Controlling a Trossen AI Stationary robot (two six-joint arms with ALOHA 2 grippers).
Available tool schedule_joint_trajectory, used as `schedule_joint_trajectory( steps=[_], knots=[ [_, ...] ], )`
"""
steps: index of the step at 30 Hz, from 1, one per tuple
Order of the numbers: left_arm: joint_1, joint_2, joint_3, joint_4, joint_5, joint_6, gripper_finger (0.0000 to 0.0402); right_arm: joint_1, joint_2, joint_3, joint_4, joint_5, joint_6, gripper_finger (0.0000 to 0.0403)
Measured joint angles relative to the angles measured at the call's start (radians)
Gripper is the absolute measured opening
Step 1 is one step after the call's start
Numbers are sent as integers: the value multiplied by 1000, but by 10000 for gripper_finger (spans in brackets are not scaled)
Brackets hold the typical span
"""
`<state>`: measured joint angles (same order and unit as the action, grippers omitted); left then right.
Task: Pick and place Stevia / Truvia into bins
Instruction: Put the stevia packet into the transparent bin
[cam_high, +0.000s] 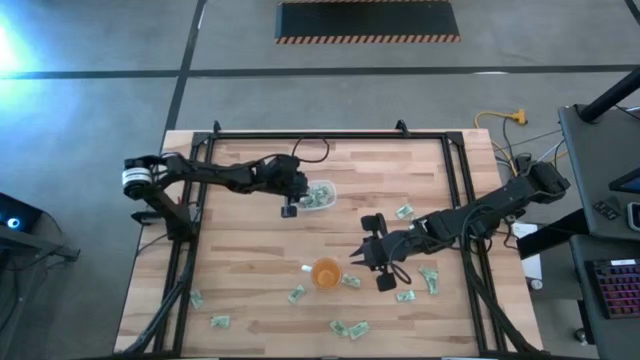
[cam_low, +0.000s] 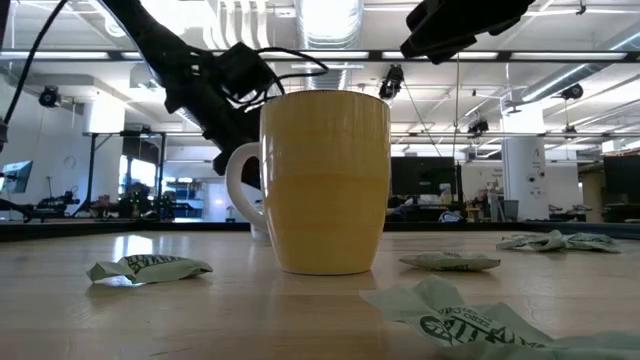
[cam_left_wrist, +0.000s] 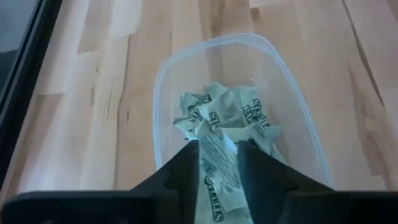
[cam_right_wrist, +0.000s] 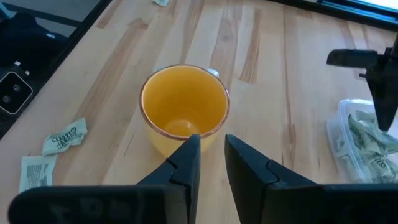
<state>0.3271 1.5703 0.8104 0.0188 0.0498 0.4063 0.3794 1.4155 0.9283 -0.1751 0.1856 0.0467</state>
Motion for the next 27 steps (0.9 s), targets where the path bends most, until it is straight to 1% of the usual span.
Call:
schedule_joint_trajectory(
  steps=[4, 8, 10, 12, 15, 18, 20, 23, 25, 27],
  knots=[
    [0, -24, 0, -24, -1, -7, 131, 0, 0, -17, -23, 11, 51, 64],
    [-2, -99, 8, -141, -2, -56, 146, 0, 0, -32, -147, 116, 175, 61],
    [-2, -148, 9, -226, -1, -97, 148, -1, 0, -45, -222, 178, 262, 61],
    [-10, -199, 6, -287, -2, -141, 148, -3, 0, -65, -267, 215, 354, 62],
    [-29, -277, -4, -413, 1, -207, 148, -12, 0, -93, -293, 212, 477, 65],
    [-52, -349, -18, -506, 1, -307, 148, -18, 0, -119, -300, 209, 571, 68],
    [-72, -393, -34, -534, 0, -362, 148, -28, 0, -126, -360, 211, 637, 71],
    [-112, -456, -78, -525, 1, -422, 148, -59, 0, -128, -503, 267, 793, 76],
    [-142, -489, -112, -500, 1, -429, 148, -87, 0, -138, -577, 294, 899, 80],
    [-174, -519, -148, -483, 1, -431, 148, -113, 0, -149, -612, 294, 958, 85]
  ],
)
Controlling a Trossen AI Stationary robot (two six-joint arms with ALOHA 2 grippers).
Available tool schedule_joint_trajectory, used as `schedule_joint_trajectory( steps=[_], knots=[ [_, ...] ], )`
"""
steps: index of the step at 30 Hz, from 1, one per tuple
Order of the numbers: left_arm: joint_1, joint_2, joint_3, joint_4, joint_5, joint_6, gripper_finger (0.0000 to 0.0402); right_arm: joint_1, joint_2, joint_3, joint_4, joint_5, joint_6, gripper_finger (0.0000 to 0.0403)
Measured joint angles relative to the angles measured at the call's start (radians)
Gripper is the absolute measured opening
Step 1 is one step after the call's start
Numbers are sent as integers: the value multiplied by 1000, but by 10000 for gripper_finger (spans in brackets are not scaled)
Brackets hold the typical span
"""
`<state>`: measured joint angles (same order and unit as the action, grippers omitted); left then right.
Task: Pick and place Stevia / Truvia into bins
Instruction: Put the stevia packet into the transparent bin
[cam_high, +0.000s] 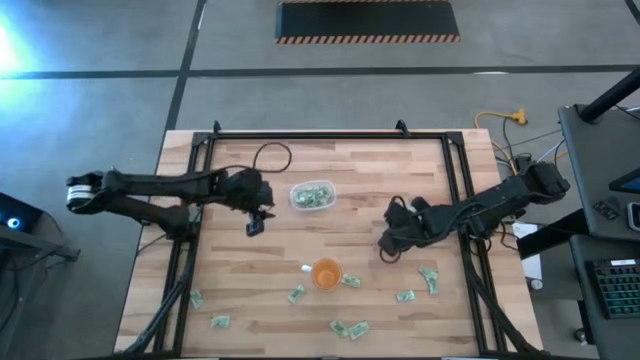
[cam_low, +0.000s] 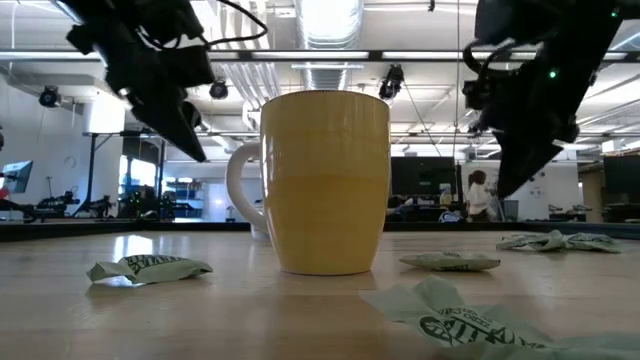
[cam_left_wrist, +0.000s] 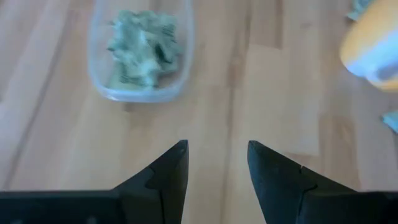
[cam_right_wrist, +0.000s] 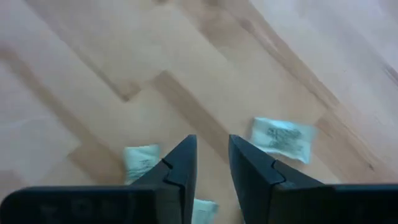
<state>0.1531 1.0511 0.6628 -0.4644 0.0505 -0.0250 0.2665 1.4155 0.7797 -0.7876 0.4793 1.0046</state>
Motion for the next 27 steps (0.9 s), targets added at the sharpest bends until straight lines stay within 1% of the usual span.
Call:
schedule_joint_trajectory(
  steps=[3, 10, 18, 22, 27],
  knots=[
    [-37, -28, -35, 29, 1, -4, 148, -39, 0, -13, 4, 0, 13, 96],
    [-72, -75, -20, 60, 0, -48, 148, -97, 1, -37, 25, 3, 19, 134],
    [-97, -85, -20, 111, 0, -48, 148, -111, 2, -120, 29, -13, 133, 179],
    [-100, -85, -20, 116, 0, -48, 148, -132, 2, -145, 31, -16, 159, 192],
    [-100, -85, -20, 116, -1, -47, 148, -160, 2, -152, 62, -16, 136, 199]
  ],
)
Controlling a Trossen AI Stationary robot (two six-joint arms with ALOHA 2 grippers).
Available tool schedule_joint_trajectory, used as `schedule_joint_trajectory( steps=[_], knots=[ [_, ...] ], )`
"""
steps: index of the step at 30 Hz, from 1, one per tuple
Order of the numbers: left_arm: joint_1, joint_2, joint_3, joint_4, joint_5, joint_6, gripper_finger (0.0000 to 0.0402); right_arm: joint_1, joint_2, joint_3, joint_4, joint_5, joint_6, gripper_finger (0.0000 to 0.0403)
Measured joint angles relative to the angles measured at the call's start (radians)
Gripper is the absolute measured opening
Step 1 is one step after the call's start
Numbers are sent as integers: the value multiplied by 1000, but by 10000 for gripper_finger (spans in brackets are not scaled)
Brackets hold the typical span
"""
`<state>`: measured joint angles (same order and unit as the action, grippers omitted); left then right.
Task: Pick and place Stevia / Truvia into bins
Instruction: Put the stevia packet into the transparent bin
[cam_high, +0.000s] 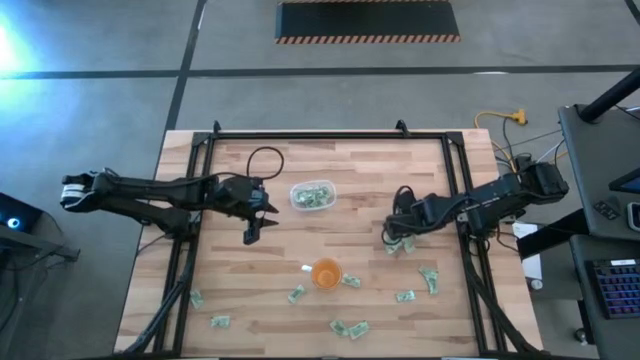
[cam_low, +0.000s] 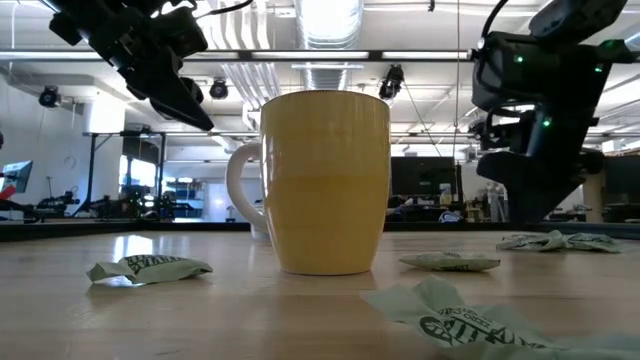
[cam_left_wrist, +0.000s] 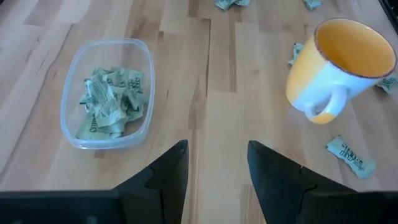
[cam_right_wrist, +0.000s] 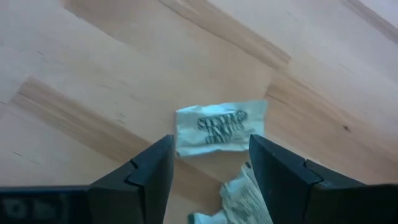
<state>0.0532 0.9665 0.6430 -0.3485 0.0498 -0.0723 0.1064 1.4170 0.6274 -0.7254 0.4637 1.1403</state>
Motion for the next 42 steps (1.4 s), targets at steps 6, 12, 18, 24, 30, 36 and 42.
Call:
schedule_joint_trajectory(
  steps=[6, 12, 18, 24, 30, 36, 42],
  knots=[
    [0, 0, 0, 0, 0, 0, 148, -26, 0, -18, 74, 0, -56, 199],
    [0, 0, 0, 0, 0, 1, 148, -58, 0, -54, 84, -17, -40, 199],
    [0, 0, -1, 0, 0, 1, 148, -76, -3, -78, 121, -39, -40, 198],
    [1, 0, -2, 0, 0, 2, 148, -76, -2, -76, 131, -42, -67, 186],
    [1, 0, -4, -1, 0, 2, 148, -76, 1, -64, 137, -50, -102, 144],
    [1, 1, -7, -1, 0, 2, 148, -77, 1, -61, 142, -53, -126, 108],
    [1, 1, -7, -1, 0, 2, 148, -77, 0, -61, 142, -52, -168, 73]
  ],
)
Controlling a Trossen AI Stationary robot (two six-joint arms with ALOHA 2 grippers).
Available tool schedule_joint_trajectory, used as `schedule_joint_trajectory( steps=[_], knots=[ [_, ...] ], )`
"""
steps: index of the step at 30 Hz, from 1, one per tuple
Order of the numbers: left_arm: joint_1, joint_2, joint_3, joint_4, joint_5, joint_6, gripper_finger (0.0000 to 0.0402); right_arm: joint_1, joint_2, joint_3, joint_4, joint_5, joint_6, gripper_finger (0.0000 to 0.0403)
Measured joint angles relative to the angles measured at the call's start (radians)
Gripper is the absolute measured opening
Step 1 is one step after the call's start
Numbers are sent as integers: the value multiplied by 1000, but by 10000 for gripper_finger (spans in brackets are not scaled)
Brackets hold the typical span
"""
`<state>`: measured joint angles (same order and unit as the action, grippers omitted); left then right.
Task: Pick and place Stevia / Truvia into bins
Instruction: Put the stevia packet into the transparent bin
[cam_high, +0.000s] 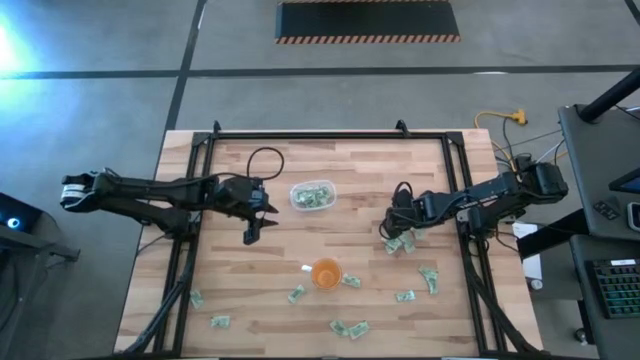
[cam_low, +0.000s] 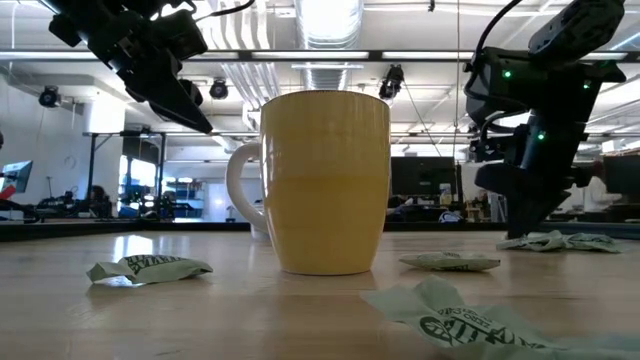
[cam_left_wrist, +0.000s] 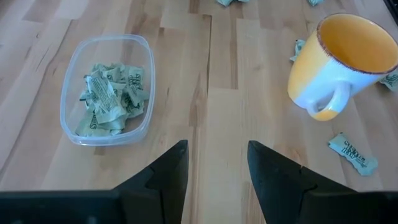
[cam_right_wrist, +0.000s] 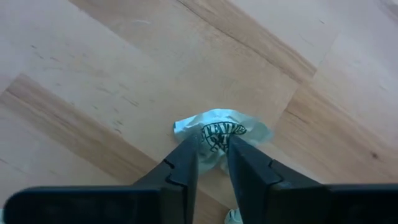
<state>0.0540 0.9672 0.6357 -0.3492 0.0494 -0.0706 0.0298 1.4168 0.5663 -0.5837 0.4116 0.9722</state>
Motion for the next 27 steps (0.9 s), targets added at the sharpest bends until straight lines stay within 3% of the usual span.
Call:
schedule_joint_trajectory(
  steps=[7, 16, 20, 27],
  knots=[
    [0, 0, 0, 0, 0, 0, 148, 0, -1, 20, 4, 3, -64, 44],
    [0, 0, -1, 0, 0, 2, 148, 8, -2, 121, 91, 30, -235, 38],
    [0, 0, -1, 0, 0, 4, 148, 17, -2, 135, 284, 80, -411, 38],
    [0, 9, -1, 0, -1, 5, 148, 18, 13, 135, 791, 86, -783, 38]
  ],
)
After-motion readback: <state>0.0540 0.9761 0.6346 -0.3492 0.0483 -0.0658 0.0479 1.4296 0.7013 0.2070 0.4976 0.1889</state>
